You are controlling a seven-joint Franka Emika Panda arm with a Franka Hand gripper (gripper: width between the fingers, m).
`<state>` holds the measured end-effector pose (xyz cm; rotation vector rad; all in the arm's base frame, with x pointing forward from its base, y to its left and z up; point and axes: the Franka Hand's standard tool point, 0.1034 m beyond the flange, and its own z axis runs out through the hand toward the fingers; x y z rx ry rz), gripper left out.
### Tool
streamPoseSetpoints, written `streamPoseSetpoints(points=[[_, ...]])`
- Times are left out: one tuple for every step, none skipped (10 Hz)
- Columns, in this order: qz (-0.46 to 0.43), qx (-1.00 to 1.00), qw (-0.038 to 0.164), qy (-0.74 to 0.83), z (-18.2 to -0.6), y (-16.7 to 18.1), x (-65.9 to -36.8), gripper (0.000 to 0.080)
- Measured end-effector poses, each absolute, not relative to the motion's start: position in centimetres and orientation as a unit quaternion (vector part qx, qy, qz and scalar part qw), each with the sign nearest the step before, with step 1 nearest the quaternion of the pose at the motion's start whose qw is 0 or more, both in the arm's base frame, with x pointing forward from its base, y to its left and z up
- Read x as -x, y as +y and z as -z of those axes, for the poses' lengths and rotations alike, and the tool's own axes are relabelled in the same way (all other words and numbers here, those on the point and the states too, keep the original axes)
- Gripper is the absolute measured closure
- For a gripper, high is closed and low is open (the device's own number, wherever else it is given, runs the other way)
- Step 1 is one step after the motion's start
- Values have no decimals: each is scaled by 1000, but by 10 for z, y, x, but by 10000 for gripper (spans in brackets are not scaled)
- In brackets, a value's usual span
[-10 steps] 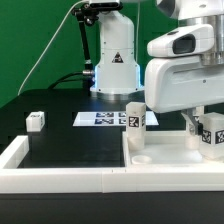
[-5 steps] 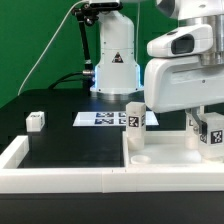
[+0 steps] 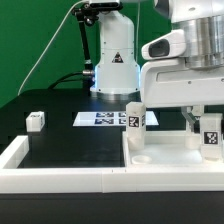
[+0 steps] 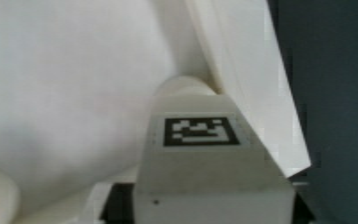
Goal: Assemble square table
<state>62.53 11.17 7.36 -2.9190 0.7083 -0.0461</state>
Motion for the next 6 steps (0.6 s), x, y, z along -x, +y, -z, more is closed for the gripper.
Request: streamPoseSetpoints(points=[[9, 947, 68, 315, -73, 113, -625, 509], [5, 918, 66, 392, -72, 114, -624, 509], [3, 903, 65, 425, -72, 114, -625, 509], [-2, 871, 64, 486, -72, 114, -625, 509], [-7, 856, 63, 513, -72, 114, -624, 509], [-8, 853, 64, 517, -72, 113, -625, 509]])
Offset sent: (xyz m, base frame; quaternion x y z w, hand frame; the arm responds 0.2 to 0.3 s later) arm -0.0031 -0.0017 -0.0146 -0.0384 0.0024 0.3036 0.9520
